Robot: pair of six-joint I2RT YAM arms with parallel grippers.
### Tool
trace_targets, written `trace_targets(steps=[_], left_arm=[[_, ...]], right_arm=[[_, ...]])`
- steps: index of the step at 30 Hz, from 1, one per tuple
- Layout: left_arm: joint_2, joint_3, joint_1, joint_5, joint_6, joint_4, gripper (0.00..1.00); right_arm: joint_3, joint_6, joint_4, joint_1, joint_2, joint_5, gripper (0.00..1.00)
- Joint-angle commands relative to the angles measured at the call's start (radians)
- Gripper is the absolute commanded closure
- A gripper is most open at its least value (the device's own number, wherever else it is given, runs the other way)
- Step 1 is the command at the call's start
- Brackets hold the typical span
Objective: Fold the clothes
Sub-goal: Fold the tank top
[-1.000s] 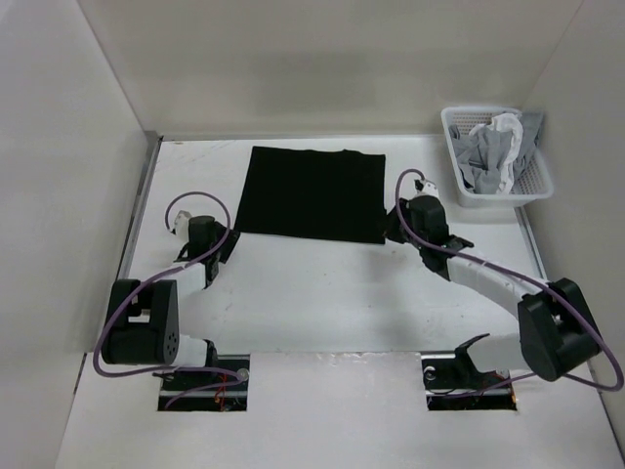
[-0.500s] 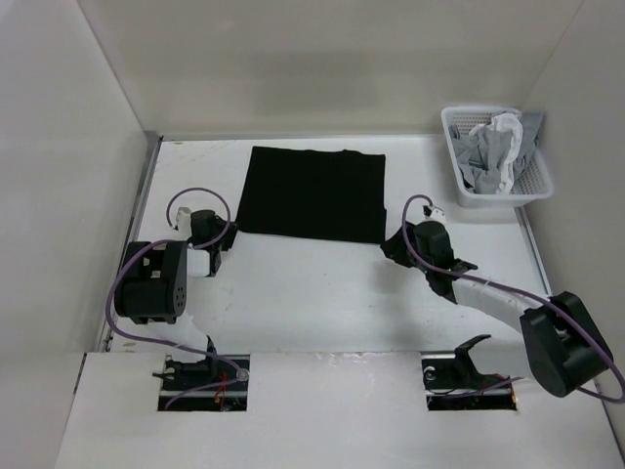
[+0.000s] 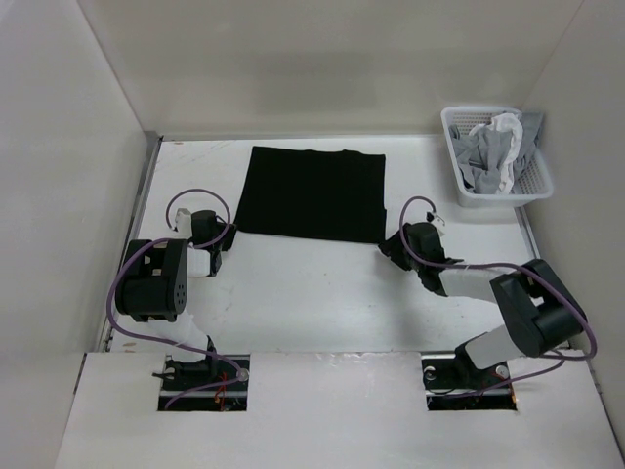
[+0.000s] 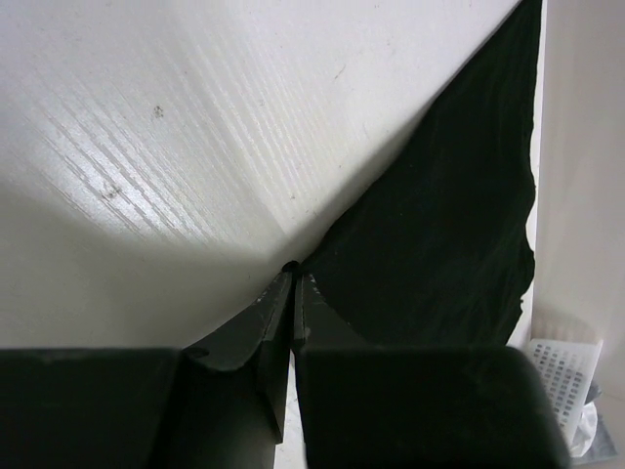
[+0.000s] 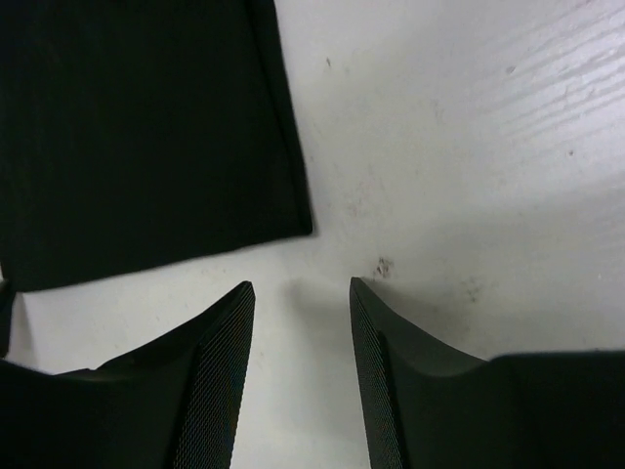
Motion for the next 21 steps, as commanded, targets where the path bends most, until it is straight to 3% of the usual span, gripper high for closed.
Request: trace_targets(steps=[1, 7, 16, 21], left_arm=[[-0.015, -0.018, 0.009, -0.023, 0.010, 0.020, 0.99], [0.000, -0.015, 0.006, -0.009, 0.005, 0.030, 0.99], [-0.018, -0.012, 0.003, -0.006, 0.007, 0.030, 1.00], [-0.092, -0.025, 0.003, -0.003, 0.011, 0.034, 1.00]], right_arm=[[0.004, 0.087, 0.108, -0.029, 0.053, 0.002, 0.52], [0.018, 0.137, 0.188, -0.052, 0.149, -0.041, 0.61], [0.027, 0.164, 0.252, -0.072, 0.220, -0.070, 0.86], [0.021, 0.120, 0.297, -0.069, 0.159, -0.057, 0.99]])
